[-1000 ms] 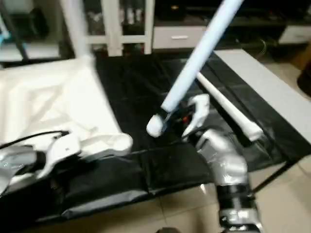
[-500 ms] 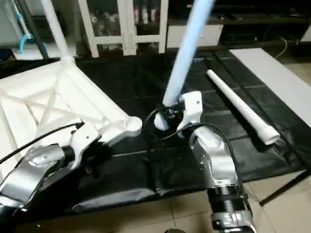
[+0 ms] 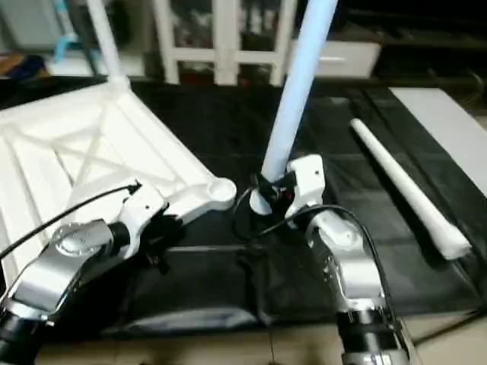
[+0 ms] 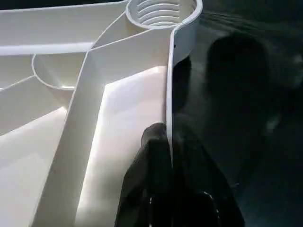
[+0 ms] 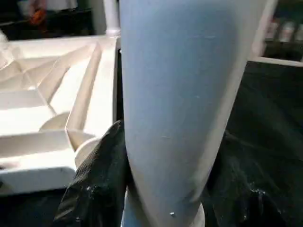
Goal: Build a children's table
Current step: Insert table leg to table base
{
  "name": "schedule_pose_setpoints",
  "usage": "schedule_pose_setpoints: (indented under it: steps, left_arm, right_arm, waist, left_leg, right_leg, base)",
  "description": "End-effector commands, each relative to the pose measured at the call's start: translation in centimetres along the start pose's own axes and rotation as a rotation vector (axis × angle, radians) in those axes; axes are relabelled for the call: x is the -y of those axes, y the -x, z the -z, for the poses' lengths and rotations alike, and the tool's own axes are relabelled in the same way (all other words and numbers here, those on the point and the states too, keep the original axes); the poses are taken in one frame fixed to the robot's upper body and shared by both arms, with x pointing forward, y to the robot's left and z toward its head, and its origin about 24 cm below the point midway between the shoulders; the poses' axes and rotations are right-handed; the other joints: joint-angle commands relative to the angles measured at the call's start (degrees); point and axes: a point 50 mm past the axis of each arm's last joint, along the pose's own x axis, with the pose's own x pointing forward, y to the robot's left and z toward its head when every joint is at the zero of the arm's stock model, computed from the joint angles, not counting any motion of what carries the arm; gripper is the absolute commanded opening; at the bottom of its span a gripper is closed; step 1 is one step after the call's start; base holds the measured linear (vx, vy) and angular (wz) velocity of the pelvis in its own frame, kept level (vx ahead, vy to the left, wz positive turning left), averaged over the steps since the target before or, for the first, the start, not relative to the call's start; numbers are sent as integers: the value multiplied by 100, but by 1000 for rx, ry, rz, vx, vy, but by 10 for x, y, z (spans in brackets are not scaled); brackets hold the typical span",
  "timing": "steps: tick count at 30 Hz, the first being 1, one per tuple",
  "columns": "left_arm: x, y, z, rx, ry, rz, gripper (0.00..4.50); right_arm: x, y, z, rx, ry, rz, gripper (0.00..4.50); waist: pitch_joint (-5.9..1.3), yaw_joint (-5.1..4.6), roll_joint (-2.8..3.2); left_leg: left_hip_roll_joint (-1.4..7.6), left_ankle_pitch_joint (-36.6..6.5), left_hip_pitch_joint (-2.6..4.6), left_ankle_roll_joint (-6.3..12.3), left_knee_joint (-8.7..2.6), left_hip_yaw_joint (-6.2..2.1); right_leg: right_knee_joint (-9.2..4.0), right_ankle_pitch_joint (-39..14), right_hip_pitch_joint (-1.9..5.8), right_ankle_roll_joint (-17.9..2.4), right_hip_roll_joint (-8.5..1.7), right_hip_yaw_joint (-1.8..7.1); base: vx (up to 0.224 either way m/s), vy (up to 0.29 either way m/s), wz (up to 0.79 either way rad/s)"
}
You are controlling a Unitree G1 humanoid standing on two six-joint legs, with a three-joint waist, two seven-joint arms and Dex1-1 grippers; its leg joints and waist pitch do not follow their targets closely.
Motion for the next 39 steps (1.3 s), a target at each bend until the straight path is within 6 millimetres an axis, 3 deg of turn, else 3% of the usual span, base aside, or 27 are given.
schedule_pose_setpoints:
  steps: [1,2,3,4,5,6,7,8,9,10,11,13,14,15,16,17,19,21,24,26,31,32,33,34,35,38,39]
  left_arm:
    - [-8,9,-17,89,-25,-54,0]
    - [-7,9,-17,90,-22,-50,0]
    - [-7,9,-18,90,-21,-49,0]
    - [-5,7,-18,86,-30,-41,0]
    - [-4,7,-18,83,-28,-31,0]
    - [-3,6,-17,81,-24,-19,0]
    - [-2,6,-17,81,-23,-16,0]
    - [-2,6,-16,82,-22,-14,0]
    - [0,5,-16,81,-19,-11,0]
    - [0,5,-15,80,-21,-10,0]
    - [1,4,-14,78,-18,-4,0]
    - [2,4,-14,79,-18,4,0]
    - [2,4,-14,83,-16,7,0]
    - [4,4,-13,82,-14,30,0]
    - [5,4,-13,82,-14,38,0]
    - [8,4,-12,85,-2,77,0]
    - [16,6,-10,75,-45,175,0]
    - [20,6,-9,68,-63,223,0]
    - [24,5,-10,79,-72,284,0]
    - [27,4,-12,75,-97,333,0]
    - [31,7,-12,74,-157,453,0]
    - [34,8,-12,75,-171,480,0]
    - [37,7,-14,87,-195,512,0]
    - [37,7,-14,88,-196,513,0]
    - [38,6,-15,95,-203,518,0]
    - [34,2,-17,108,-252,486,0]
    - [32,2,-17,110,-279,473,0]
  right_arm:
    - [-3,1,-7,38,9,-14,184]
    - [-2,2,-8,51,-7,-4,184]
    - [-2,3,-8,54,-18,-1,184]
    - [3,4,-10,63,-56,24,184]
    - [4,4,-10,64,-60,28,184]
    - [5,4,-11,66,-56,31,184]
    - [6,4,-11,67,-52,32,184]
    - [7,5,-12,69,-48,34,184]
    - [9,5,-13,72,-52,39,184]
    - [10,6,-14,72,-52,39,184]
    - [11,7,-14,74,-58,38,184]
    - [12,8,-15,77,-72,34,184]
    - [12,9,-15,78,-75,32,184]
    - [13,9,-16,78,-82,26,184]
    - [13,9,-16,78,-84,24,184]
    - [12,10,-17,78,-89,11,184]
    - [9,10,-19,89,-105,-33,184]
    - [8,11,-22,100,-119,-67,184]
    - [6,11,-26,122,-165,-127,184]
    - [5,14,-26,104,-211,-203,184]
    - [5,24,-24,63,-202,-287,184]
    - [4,27,-25,65,-203,-303,184]
    - [2,30,-27,66,-204,-331,184]
    - [2,30,-27,66,-204,-331,184]
    - [2,32,-28,62,-193,-341,184]
    - [-1,37,-30,62,-181,-375,184]
    - [-1,39,-30,63,-185,-388,184]
  waist:
    - [-284,52,4]
    - [-333,-53,55]
    - [-373,-192,146]
    - [-351,-320,113]
    - [-360,-313,98]
    - [-393,-331,-11]
    - [-500,-309,-143]
    - [-554,-248,-273]
    - [-685,105,-435]
    - [-690,220,-407]
    - [-720,386,-318]
    - [-673,405,-172]
    - [-649,396,-78]
    - [-652,347,-158]
    - [-661,465,-181]
    - [-645,491,-208]
    - [-577,567,-188]
    - [-490,548,-149]
    - [-434,565,-93]
    - [-401,597,-142]
    - [-354,631,-198]
    - [-352,614,-248]
    - [-353,614,-222]
    - [-360,604,-223]
    - [-360,582,-278]
    - [-399,608,-247]
    - [-393,588,-296]
  left_leg:
    - [-208,-2829,-81,647,-443,133]
    - [-120,-2588,250,862,-553,31]
    - [146,-2730,748,805,-611,14]
    - [377,-2825,1026,1022,-715,-296]
    - [420,-2396,1154,1325,-685,-381]
    - [486,-1125,1213,2202,-552,-461]
    - [351,971,1221,2897,-255,-416]
    - [99,1893,982,2863,-20,-250]
    - [-595,2032,-246,2069,383,183]
    - [-430,1676,-434,1704,321,165]
    - [-407,1614,-375,1078,209,280]
    - [-389,2283,-154,804,222,291]
    - [-178,3049,236,812,305,193]
    - [-92,3132,213,929,222,198]
    - [-147,2843,122,782,166,278]
    - [-166,2611,80,693,126,300]
    - [-104,1741,98,350,-15,310]
    - [-4,627,144,14,-154,303]
    - [34,-308,210,-33,-241,358]
    - [65,-780,226,14,-296,434]
    - [77,-1286,224,-101,-355,474]
    - [79,-1369,210,-110,-374,489]
    - [83,-1423,199,-123,-398,476]
    - [84,-1451,198,-130,-398,477]
    - [88,-1434,187,-124,-398,485]
    - [88,-1145,197,-51,-392,503]
    - [79,-1093,154,-8,-401,508]
  right_leg:
    - [-538,-3870,525,-779,-139,135]
    - [-404,-2774,429,-1214,116,201]
    - [-212,-2319,104,-1361,216,329]
    - [224,-1524,-166,-1384,327,404]
    - [352,-1122,-324,-1227,324,474]
    - [564,-485,-549,-865,208,628]
    - [555,378,-757,-675,10,855]
    - [427,1301,-600,-729,-151,1030]
    - [682,6346,438,-1120,-257,1621]
    - [816,7888,548,-1151,-328,1674]
    - [982,9108,542,-918,139,1513]
    - [1041,8172,336,-656,513,1296]
    - [975,6440,-94,-490,536,1182]
    - [831,5334,-65,-550,360,1271]
    - [779,5277,47,-577,365,1330]
    - [749,5269,81,-565,379,1352]
    - [619,4515,17,-638,316,1340]
    - [470,2770,-74,-921,247,1315]
    - [322,1140,-159,-1192,176,1346]
    - [231,299,-210,-1264,146,1368]
    - [125,-851,-311,-1141,122,1365]
    - [99,-1107,-341,-1047,111,1362]
    - [98,-1245,-358,-994,98,1357]
    - [100,-1256,-365,-978,99,1353]
    - [98,-1241,-368,-962,104,1353]
    - [99,-819,-378,-945,101,1341]
    - [92,-760,-360,-939,97,1343]
  base:
    - [120,31,66]
    - [157,24,63]
    - [212,-19,33]
    - [212,-19,33]
    - [225,-26,10]
    - [203,-30,2]
    - [203,-30,2]
    - [161,-38,3]
    - [130,-5,27]
    - [130,-5,27]
    - [107,2,37]
    - [86,-15,18]
    - [75,-33,7]
    - [0,0,0]
    - [0,0,0]
    - [0,0,0]
    - [0,0,0]
    - [-86,-3,-1]
    - [-103,2,3]
    - [-101,6,7]
    - [-80,18,6]
    - [-57,22,4]
    - [0,0,0]
    - [0,0,0]
    - [0,0,0]
    - [0,0,0]
    - [0,0,0]
